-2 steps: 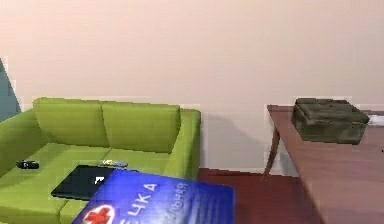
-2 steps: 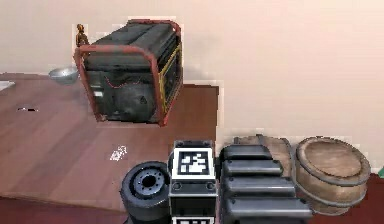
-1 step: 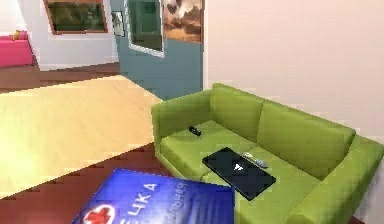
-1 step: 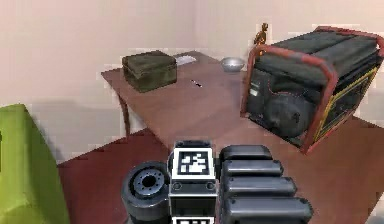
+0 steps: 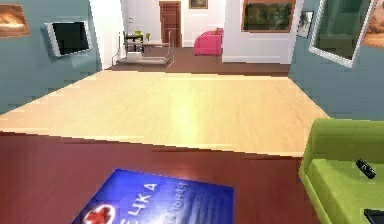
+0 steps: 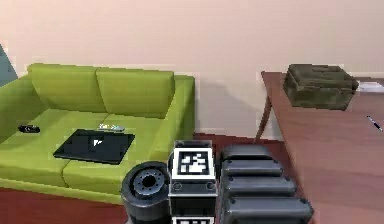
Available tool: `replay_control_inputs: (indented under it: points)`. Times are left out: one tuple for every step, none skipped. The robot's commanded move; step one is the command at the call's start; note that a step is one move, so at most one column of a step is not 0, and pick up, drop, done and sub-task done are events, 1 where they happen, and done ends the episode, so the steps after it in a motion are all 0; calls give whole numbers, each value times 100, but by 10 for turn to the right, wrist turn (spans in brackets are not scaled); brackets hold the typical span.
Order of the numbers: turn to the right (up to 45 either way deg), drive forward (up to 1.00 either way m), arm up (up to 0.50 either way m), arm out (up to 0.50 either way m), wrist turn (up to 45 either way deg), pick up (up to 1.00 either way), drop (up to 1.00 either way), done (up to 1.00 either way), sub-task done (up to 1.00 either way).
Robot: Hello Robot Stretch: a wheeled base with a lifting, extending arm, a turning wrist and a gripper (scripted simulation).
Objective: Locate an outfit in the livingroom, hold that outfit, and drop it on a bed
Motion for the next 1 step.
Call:
replay_control_inputs:
  points:
    - [-120,0,0,0,0,0,0,0,0]
